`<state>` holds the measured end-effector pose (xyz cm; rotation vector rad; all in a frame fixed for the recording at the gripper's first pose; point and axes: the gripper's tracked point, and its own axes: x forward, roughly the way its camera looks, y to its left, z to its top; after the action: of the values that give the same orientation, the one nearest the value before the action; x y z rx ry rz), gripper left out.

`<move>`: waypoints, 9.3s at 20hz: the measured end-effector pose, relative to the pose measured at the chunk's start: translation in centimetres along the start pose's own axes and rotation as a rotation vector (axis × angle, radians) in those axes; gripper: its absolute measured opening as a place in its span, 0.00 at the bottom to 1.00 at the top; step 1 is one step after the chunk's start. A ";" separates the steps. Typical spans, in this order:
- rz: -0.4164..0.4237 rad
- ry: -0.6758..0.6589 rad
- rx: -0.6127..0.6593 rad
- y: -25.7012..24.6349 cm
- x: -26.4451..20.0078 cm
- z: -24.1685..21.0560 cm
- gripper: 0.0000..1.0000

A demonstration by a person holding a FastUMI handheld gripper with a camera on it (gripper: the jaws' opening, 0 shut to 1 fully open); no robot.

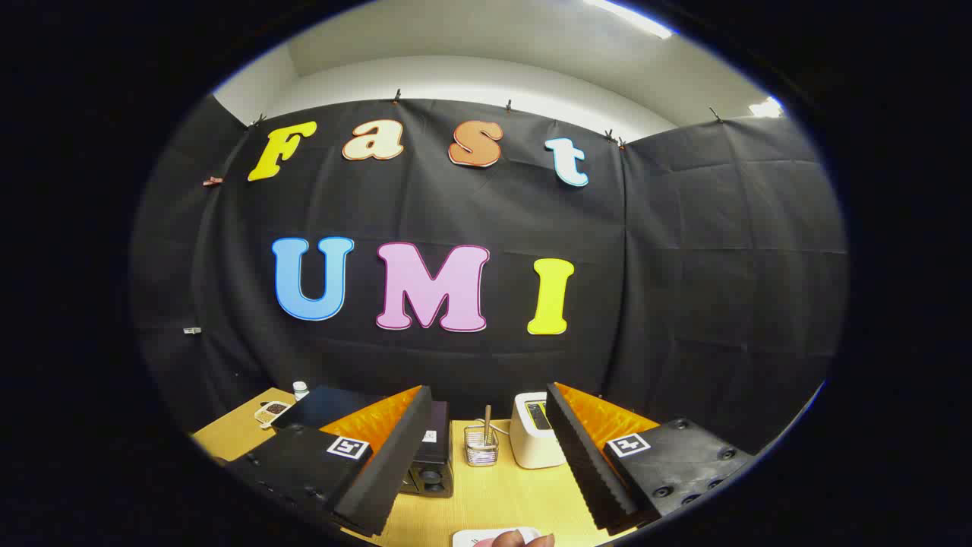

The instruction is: Open the toaster oven, put the food inside, and close the toaster oven door.

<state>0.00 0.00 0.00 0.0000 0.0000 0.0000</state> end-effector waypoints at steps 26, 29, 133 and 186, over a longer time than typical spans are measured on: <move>0.047 0.028 0.036 7.1 0.7 -2.3 0.98; 0.084 0.063 0.046 11.7 1.6 -4.4 0.98; 0.222 1.380 0.571 -7.9 -6.4 -41.1 0.05; -0.485 0.798 1.553 26.9 8.8 -36.5 0.25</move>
<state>8.78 26.89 -36.50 1.5527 0.7985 -0.4849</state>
